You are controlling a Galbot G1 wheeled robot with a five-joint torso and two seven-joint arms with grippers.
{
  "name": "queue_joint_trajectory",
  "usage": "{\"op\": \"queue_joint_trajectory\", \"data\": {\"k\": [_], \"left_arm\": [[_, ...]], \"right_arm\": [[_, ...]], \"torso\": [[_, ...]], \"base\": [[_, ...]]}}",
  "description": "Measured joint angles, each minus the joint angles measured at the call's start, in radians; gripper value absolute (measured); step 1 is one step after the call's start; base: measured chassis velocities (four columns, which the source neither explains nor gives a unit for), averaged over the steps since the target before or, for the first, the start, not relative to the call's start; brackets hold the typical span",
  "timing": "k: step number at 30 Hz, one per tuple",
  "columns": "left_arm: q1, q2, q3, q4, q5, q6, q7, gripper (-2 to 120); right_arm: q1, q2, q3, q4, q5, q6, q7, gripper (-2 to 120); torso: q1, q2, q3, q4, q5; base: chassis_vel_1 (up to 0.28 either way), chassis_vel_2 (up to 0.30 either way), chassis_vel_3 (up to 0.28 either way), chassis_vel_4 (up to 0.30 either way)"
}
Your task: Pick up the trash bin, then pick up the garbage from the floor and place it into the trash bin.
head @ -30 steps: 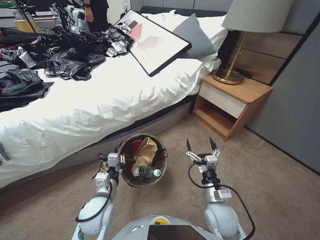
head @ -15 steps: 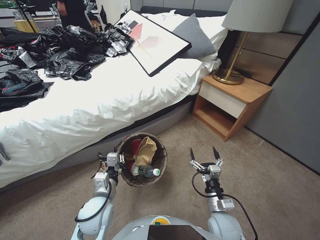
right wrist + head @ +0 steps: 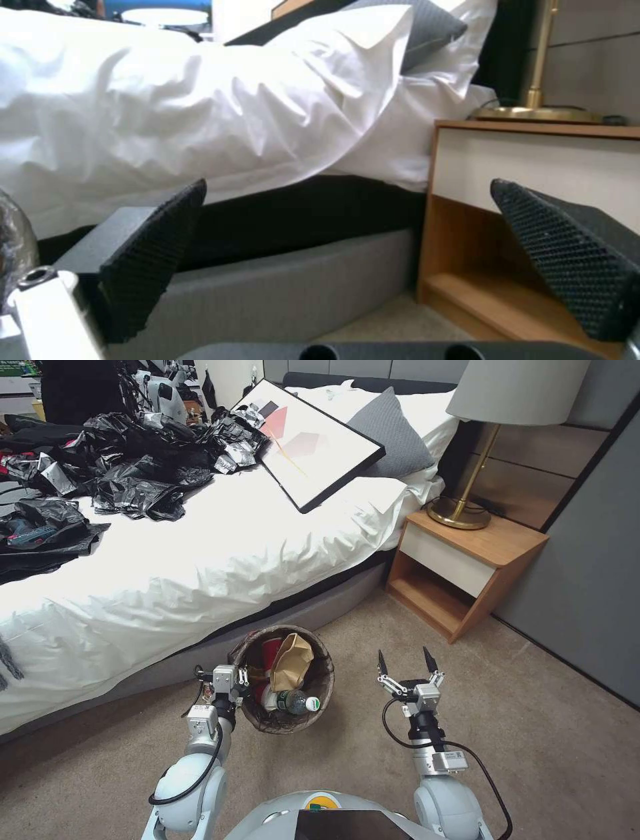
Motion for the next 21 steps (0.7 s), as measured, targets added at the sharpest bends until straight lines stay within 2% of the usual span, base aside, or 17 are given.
{"op": "queue_joint_trajectory", "data": {"k": [11,21], "left_arm": [[0.0,-0.002,0.001,0.002,0.001,-0.001,0.0,3],[0.001,-0.002,-0.001,0.002,0.001,-0.001,0.0,3]], "right_arm": [[0.022,-0.003,0.001,0.0,0.004,-0.015,-0.001,100],[0.038,-0.005,-0.001,0.0,0.005,-0.026,-0.001,100]], "torso": [[0.0,0.0,0.0,0.0,0.0],[0.0,0.0,0.0,0.0002,0.0]], "base": [[0.053,0.042,0.05,0.046],[0.102,0.105,0.105,0.103]]}}
